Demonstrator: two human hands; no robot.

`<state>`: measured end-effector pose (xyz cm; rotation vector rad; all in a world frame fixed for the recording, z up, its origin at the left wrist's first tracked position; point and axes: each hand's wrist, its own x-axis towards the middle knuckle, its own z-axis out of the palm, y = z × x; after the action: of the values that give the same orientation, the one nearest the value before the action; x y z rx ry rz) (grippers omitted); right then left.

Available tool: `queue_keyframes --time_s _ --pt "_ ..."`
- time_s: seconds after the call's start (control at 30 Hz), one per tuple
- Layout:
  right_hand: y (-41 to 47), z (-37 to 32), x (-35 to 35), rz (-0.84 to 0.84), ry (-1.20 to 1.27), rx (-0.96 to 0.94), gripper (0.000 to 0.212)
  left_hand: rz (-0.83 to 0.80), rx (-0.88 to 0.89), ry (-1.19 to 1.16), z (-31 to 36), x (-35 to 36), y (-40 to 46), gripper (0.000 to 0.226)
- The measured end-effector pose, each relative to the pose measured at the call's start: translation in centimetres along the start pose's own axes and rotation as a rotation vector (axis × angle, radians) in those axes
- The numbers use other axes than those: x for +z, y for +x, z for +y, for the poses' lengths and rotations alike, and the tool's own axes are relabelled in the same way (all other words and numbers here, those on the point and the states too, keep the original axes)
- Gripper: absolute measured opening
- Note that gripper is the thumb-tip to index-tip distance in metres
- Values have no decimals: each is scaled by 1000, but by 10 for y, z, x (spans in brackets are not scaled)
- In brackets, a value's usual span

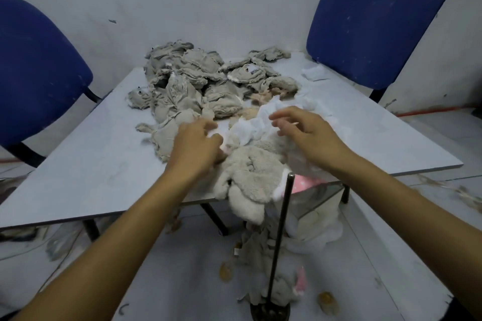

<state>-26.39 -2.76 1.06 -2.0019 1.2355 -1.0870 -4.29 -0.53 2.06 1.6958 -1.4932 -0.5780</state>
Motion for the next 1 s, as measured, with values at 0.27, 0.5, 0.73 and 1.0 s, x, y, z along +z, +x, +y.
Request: queue_keyframes --time_s 0.27,0.5,0.73,1.0 --pt "-9 25 9 -28 -632 -152 37 -417 732 475 11 14 -1 16" --pt "-2 28 15 55 -661 -142 27 -584 496 487 11 11 10 31" --pt "4 20 0 303 -275 -73 9 -270 592 412 5 31 3 8" --pt "-3 -14 1 330 78 -36 21 -87 589 381 11 52 -4 9"
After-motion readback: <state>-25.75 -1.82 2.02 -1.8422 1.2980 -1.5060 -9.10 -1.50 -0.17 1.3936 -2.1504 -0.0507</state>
